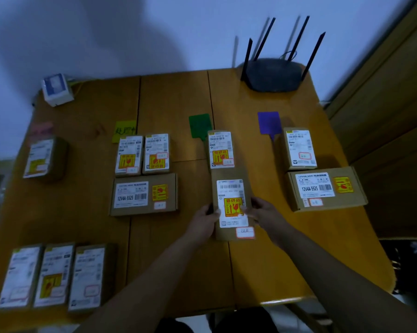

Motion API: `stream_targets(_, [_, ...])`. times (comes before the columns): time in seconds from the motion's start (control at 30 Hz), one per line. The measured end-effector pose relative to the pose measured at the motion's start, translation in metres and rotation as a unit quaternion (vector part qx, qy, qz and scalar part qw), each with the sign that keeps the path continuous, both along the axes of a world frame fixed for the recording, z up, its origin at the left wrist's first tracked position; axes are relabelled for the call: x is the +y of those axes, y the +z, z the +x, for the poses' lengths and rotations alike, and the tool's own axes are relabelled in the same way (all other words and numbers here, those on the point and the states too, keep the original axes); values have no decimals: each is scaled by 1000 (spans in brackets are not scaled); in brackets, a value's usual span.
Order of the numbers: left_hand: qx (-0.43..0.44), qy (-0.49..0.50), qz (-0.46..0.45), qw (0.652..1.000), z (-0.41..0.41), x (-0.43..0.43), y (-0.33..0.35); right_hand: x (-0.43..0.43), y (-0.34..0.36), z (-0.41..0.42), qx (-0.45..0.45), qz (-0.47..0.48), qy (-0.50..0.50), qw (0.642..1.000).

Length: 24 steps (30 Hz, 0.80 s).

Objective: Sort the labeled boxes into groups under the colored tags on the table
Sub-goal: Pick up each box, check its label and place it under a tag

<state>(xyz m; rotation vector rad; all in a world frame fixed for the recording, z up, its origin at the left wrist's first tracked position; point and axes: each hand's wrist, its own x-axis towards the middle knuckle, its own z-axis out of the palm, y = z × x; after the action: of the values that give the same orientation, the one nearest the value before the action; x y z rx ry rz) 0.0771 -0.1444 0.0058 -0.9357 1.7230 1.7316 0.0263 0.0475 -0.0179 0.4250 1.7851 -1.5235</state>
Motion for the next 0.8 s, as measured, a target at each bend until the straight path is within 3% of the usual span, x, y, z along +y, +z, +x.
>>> stream_targets(0.1, [8,12,0,1000,-2,-1,0,-4,6,-4,13,15,-22,1000])
stream_targets(0.23, [57,30,-61,996,2,-16,20,-13,36,-10,214,165,-90,959])
stream_targets(0.33, [117,53,-81,988,8,-41,45,-41,72,-11,269,88,-95,955])
stream_targets(0.53, [191,88,-55,976,35,-118,81,-154,104,22,239,-12,61,969])
stream_targets(0.63, [209,118,-59,969,60,-164,87,-209,104,50,201,-41,92,974])
stream_targets(0.8, [170,127,-80,974,120,-240,78,-282,82,102,148,-11,117,982])
